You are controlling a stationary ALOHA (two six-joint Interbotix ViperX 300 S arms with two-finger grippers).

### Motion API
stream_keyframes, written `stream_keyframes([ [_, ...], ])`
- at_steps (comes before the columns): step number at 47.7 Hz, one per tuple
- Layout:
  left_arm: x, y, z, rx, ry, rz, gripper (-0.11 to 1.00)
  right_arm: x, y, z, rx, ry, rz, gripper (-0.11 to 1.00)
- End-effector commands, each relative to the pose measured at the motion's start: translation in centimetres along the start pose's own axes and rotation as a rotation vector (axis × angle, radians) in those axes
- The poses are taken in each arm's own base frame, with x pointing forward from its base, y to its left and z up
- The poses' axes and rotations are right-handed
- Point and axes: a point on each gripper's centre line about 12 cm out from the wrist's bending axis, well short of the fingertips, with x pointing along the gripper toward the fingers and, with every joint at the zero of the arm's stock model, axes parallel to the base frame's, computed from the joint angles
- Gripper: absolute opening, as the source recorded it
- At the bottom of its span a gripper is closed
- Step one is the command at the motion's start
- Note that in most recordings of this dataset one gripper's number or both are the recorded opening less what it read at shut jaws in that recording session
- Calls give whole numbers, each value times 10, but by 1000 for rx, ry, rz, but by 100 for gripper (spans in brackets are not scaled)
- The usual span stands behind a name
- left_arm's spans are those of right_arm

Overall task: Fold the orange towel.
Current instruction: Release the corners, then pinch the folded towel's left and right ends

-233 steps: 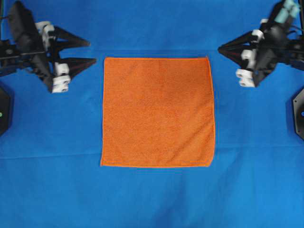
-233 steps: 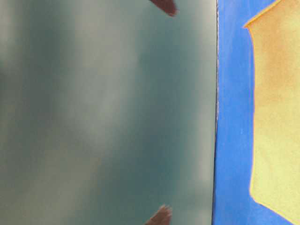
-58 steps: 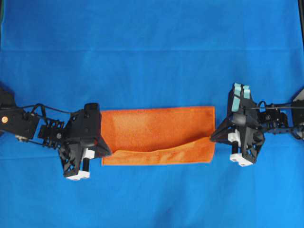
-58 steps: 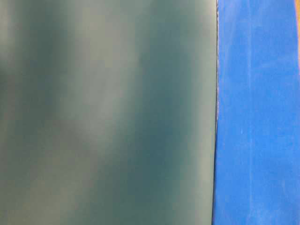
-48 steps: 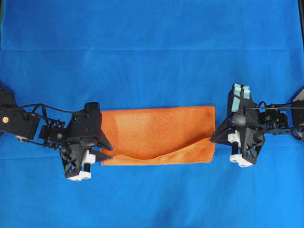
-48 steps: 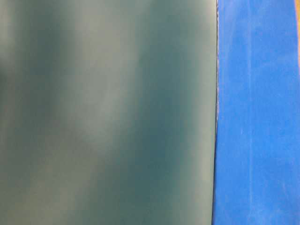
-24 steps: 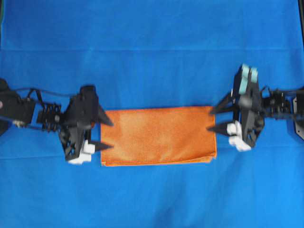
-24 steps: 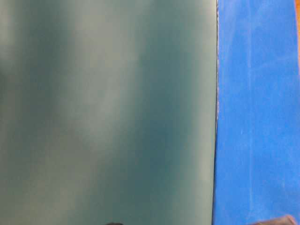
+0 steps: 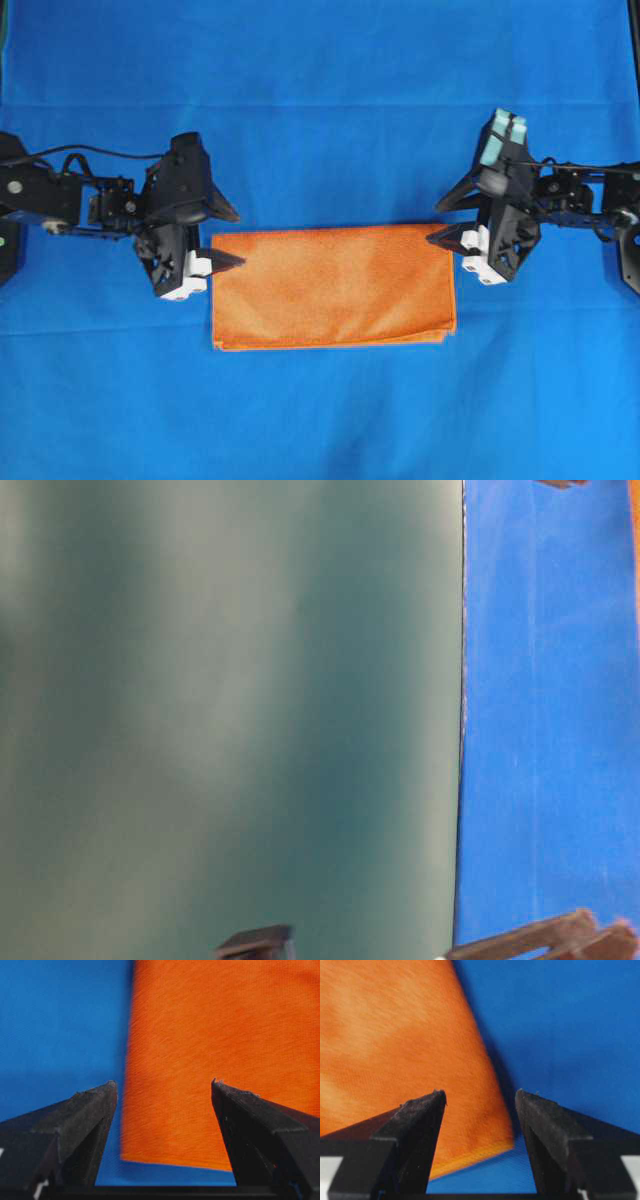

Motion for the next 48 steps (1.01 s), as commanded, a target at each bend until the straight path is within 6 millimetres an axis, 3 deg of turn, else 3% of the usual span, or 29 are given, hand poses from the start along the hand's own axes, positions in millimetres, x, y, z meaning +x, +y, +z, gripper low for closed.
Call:
stream_keyframes([
  [1, 5, 3, 1, -3, -9, 5, 68, 7, -1, 2, 1, -1, -9, 61],
  [15, 17, 6, -15, -14, 63, 19, 67, 20, -6, -12, 4, 65, -34, 61],
  [22, 17, 6, -17, -14, 83, 22, 51, 20, -6, -12, 2, 65, -34, 58],
  [26, 17, 7, -19, -17, 103, 27, 35, 20, -5, -12, -4, 65, -30, 51],
  [32, 16, 6, -22, -16, 142, 32, 12, 20, -3, -12, -13, 65, -26, 22],
  [36, 17, 7, -23, -16, 163, 36, 3, 20, -3, -12, -13, 65, -26, 2],
  [48, 18, 6, -20, -16, 177, 39, 2, 20, -3, -11, -10, 62, -25, 2],
])
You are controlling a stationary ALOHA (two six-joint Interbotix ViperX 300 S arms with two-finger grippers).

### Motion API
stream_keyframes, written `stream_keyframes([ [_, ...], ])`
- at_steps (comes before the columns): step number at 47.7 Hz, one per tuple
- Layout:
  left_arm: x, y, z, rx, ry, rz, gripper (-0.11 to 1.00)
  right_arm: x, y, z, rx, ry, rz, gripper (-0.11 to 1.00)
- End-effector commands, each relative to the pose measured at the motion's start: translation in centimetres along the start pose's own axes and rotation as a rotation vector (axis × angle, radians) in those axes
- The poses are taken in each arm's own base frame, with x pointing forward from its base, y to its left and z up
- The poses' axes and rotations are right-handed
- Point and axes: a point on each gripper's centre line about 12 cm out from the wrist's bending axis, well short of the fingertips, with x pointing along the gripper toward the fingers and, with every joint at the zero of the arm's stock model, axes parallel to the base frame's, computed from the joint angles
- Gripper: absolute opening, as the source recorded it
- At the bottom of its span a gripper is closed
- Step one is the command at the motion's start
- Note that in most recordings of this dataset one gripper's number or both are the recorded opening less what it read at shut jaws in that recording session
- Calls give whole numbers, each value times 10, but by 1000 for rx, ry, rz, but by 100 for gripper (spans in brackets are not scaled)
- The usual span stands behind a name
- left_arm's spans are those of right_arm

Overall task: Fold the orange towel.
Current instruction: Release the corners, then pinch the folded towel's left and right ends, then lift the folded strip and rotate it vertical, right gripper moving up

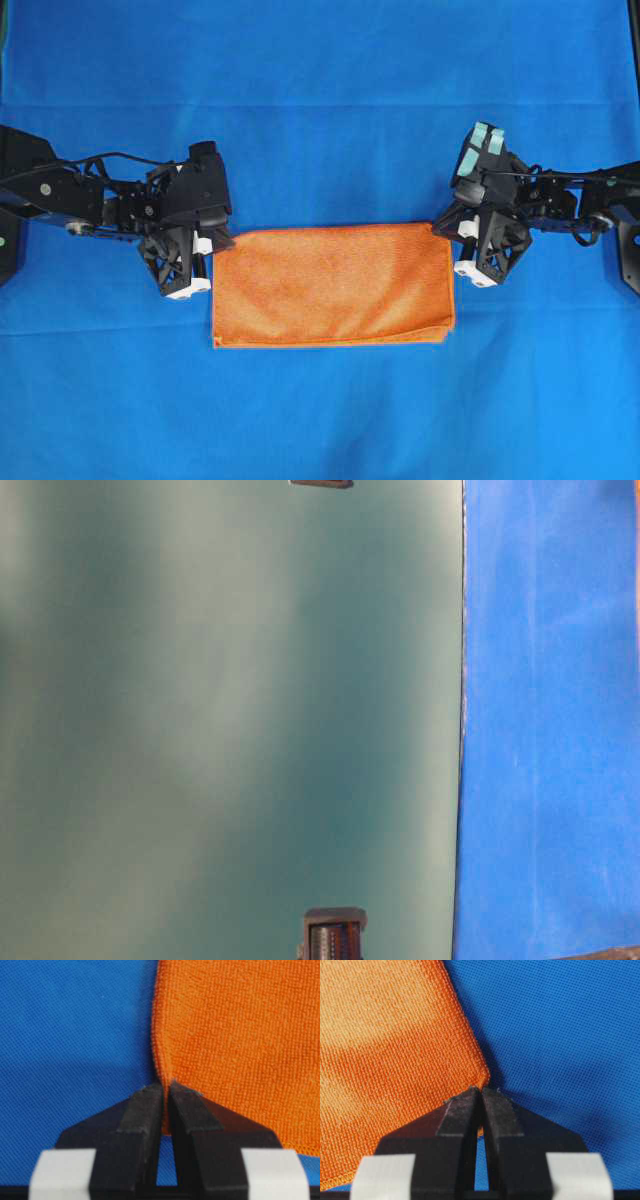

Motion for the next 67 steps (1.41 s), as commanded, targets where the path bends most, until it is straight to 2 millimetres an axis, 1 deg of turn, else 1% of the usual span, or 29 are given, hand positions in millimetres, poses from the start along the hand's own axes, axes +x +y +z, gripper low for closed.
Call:
stream_keyframes([
  [1, -2, -1, 5, 5, -6, -2, 2, -2, 4, 9, -1, -30, 12, 2],
  [5, -6, -2, 9, 6, -3, -2, 2, -6, 6, 12, 7, -39, 20, 2],
  [10, -22, -6, 25, 6, -19, -8, 2, -19, 11, 25, 8, -73, 44, 2],
  [15, -42, -10, 41, 7, -45, -16, 2, -42, 19, 42, 1, -122, 82, 2],
  [18, -60, -13, 51, 13, -78, -26, 2, -56, 23, 51, -5, -154, 104, 2],
  [19, -65, -14, 53, 17, -90, -29, 2, -63, 25, 56, -7, -173, 115, 2],
  [24, -88, -18, 64, 25, -161, -48, 2, -86, 28, 65, -19, -230, 143, 2],
  [30, -105, -19, 68, 27, -207, -59, 2, -109, 31, 71, -28, -298, 170, 2],
  [34, -112, -19, 69, 28, -230, -63, 2, -117, 30, 71, -31, -322, 176, 2],
  [40, -117, -19, 70, 32, -247, -65, 2, -118, 28, 72, -35, -332, 170, 2],
  [48, -117, -21, 73, 33, -266, -71, 2, -112, 20, 75, -24, -324, 140, 2],
  [52, -116, -25, 77, 39, -298, -84, 2, -107, 9, 79, 3, -322, 101, 2],
  [57, -114, -34, 81, 61, -347, -111, 2, -100, -9, 88, 29, -331, 41, 2],
  [63, -108, -45, 87, 97, -388, -135, 2, -91, -36, 106, 46, -359, -49, 2],
  [67, -101, -55, 96, 133, -424, -152, 2, -86, -54, 117, 56, -366, -102, 2],
])
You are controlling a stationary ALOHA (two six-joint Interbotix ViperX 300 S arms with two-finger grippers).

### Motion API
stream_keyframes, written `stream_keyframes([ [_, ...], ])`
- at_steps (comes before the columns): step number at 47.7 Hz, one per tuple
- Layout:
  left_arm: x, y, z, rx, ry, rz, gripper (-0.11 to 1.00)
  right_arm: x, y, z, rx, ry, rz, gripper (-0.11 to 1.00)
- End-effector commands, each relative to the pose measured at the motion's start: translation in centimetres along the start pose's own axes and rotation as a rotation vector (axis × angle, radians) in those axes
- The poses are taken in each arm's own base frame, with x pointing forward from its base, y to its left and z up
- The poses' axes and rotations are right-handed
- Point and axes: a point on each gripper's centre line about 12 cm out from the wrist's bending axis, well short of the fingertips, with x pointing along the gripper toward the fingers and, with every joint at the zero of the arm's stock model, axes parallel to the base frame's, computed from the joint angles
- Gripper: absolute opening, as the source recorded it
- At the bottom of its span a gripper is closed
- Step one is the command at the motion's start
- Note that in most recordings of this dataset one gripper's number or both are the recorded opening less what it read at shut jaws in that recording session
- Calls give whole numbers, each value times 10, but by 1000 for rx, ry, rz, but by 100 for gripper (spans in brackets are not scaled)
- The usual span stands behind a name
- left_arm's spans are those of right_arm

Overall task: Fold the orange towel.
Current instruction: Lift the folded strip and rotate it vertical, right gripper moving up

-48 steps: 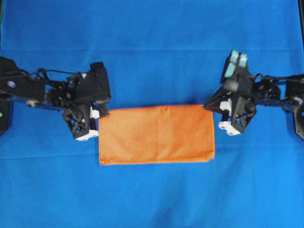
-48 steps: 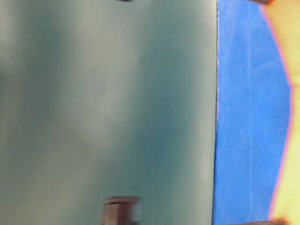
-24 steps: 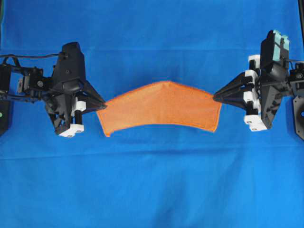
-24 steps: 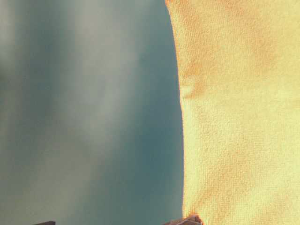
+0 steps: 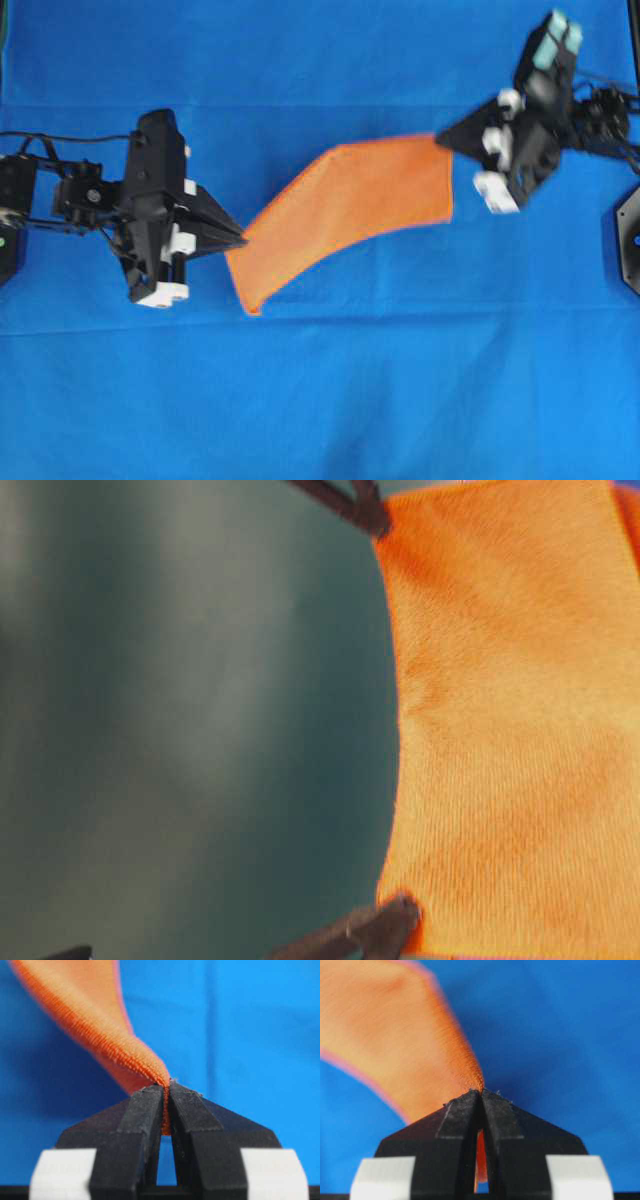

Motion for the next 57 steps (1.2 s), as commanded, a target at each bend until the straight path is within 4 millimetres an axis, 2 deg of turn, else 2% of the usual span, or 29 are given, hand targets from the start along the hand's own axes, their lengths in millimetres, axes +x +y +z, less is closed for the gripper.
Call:
stream_keyframes([
  [1, 7, -12, 21, 36, -80, -33, 2, 8, -16, 22, 0, -50, -50, 2],
  [7, 26, -24, 31, 88, -110, -56, 2, 26, -38, 40, -20, -52, -114, 2],
  [15, 54, -39, 46, 172, -117, -76, 2, 50, -54, 67, -71, -67, -154, 2],
  [22, 72, -52, 56, 231, -129, -93, 2, 71, -60, 90, -104, -81, -165, 2],
  [30, 78, -58, 64, 252, -143, -101, 2, 86, -60, 108, -129, -91, -166, 2],
  [37, 79, -59, 64, 253, -143, -103, 2, 87, -60, 111, -134, -95, -167, 2],
  [45, 83, -60, 70, 260, -158, -103, 2, 80, -63, 104, -129, -82, -174, 2],
  [52, 99, -64, 81, 298, -185, -102, 2, 64, -69, 91, -111, -71, -192, 2],
  [57, 120, -68, 89, 332, -198, -99, 2, 46, -70, 84, -106, -79, -198, 2],
])
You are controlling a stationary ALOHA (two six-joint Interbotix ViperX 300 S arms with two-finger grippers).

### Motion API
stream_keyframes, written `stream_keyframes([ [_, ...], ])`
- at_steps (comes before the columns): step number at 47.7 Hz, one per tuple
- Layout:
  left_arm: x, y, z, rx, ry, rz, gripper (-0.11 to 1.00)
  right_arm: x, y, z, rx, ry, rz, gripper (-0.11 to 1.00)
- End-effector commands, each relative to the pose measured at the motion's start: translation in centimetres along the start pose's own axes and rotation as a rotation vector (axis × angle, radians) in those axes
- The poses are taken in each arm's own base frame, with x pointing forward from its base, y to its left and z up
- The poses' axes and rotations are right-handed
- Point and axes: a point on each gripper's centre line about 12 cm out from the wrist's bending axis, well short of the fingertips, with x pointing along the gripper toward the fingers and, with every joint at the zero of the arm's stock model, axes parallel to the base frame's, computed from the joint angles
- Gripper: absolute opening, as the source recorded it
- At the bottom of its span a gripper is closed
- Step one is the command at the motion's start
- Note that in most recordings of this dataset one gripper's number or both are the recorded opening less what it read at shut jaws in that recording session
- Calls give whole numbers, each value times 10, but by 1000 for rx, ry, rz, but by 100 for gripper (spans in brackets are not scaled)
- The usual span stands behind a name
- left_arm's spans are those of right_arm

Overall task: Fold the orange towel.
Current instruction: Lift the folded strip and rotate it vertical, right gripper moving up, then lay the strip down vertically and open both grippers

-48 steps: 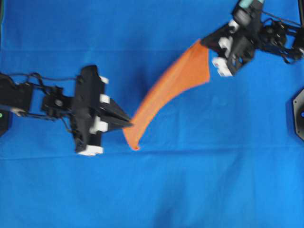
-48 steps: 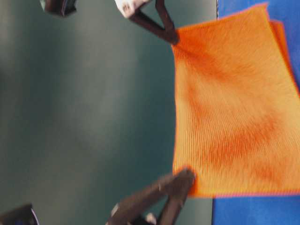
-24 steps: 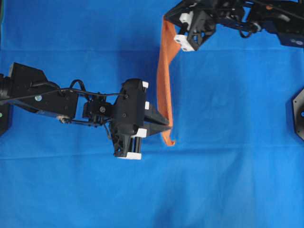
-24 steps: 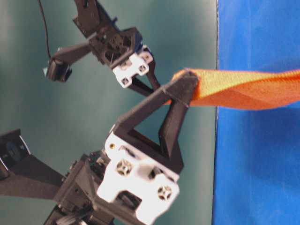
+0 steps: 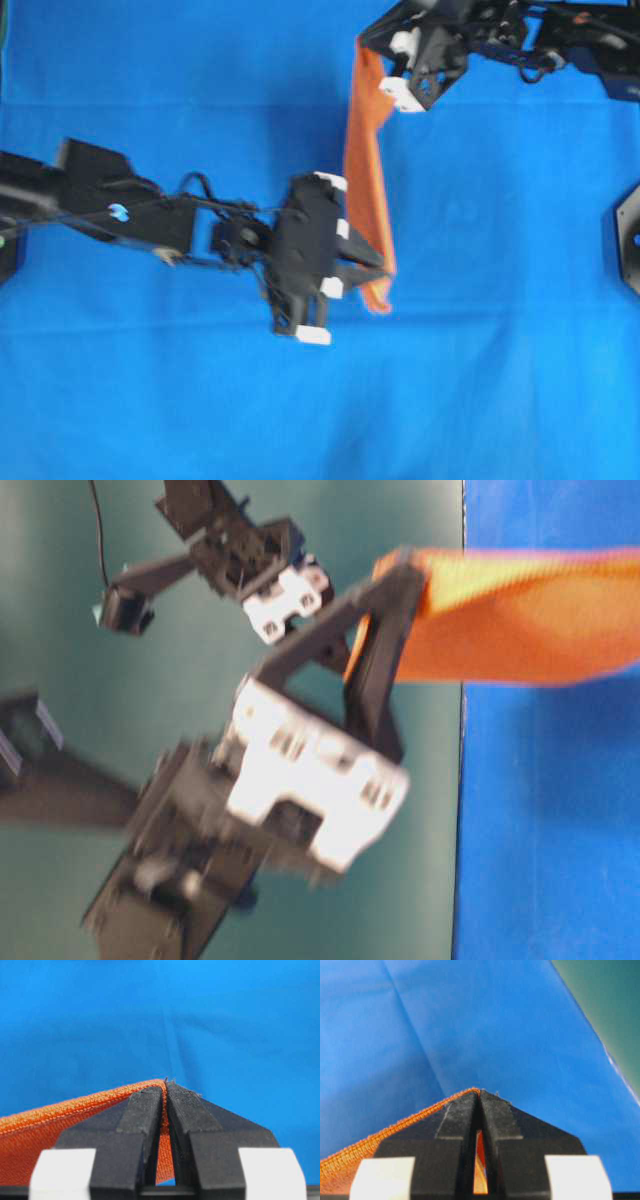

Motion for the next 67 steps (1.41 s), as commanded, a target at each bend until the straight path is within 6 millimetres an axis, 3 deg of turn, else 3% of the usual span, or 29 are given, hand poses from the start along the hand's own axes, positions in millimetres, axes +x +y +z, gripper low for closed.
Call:
stream_keyframes([
  [1, 8, -23, 32, 47, -86, -38, 2, -23, -21, 10, 31, -60, -48, 2],
  [11, 43, -23, 44, 54, -117, -35, 2, -51, -20, -10, 38, -57, -50, 2],
  [18, 55, -25, 35, 48, -100, -37, 2, -55, -19, -21, 41, -11, -50, 2],
  [27, 48, -29, 12, 1, -64, -45, 2, -35, -15, -29, 22, 41, -37, 2],
  [46, 4, -44, -56, -175, 38, -71, 2, 44, 14, -18, -46, 81, 29, 2],
  [53, -4, -48, -72, -201, 63, -76, 2, 54, 23, -13, -63, 77, 45, 2],
  [67, -2, -48, -81, -203, 80, -74, 2, 54, 31, -13, -100, 69, 61, 2],
])
